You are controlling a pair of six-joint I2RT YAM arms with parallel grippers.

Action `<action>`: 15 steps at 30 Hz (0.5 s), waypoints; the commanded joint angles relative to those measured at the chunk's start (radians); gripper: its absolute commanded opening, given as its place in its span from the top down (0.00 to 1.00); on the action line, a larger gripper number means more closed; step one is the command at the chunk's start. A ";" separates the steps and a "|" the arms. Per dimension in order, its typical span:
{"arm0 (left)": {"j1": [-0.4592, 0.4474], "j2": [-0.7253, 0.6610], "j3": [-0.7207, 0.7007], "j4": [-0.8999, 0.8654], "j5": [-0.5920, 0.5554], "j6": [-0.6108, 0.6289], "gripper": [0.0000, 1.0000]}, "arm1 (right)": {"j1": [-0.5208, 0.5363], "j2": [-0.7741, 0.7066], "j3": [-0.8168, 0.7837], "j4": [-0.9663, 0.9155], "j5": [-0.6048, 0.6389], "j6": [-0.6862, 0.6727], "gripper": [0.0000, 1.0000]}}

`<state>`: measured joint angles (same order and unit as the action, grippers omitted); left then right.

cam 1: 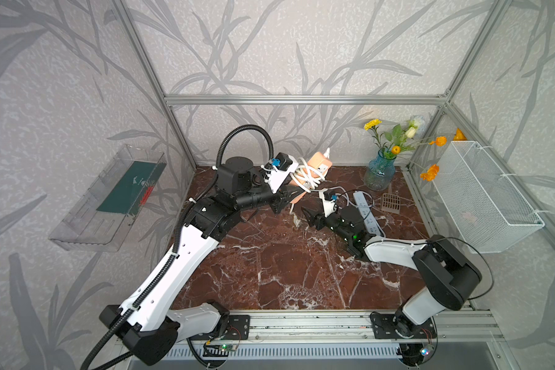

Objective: Wrap the cord around the power strip
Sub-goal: Wrap the power cord around the power strip.

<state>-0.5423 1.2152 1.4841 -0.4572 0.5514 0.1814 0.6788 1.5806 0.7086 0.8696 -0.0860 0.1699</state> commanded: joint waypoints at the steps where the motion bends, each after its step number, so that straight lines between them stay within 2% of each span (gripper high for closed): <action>1: 0.000 -0.028 0.032 0.110 0.004 -0.016 1.00 | 0.041 0.000 0.023 -0.017 0.014 -0.012 0.25; 5: -0.003 -0.032 0.038 0.111 0.007 -0.029 1.00 | 0.045 0.118 0.158 0.028 0.050 -0.011 0.25; 10: -0.004 -0.040 0.041 0.104 0.008 -0.040 1.00 | 0.029 0.280 0.353 -0.004 0.112 -0.050 0.27; 11: -0.004 -0.040 0.041 0.104 0.008 -0.042 1.00 | 0.025 0.311 0.384 -0.014 0.122 -0.056 0.31; 13: -0.004 -0.040 0.042 0.107 0.003 -0.043 1.00 | 0.016 0.365 0.414 -0.005 0.115 -0.054 0.47; 15: -0.003 -0.037 0.050 0.100 -0.027 -0.038 1.00 | 0.019 0.384 0.386 0.029 0.117 -0.060 0.74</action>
<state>-0.5434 1.2133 1.4841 -0.4480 0.5457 0.1532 0.7029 1.9289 1.1049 0.8757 0.0040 0.1261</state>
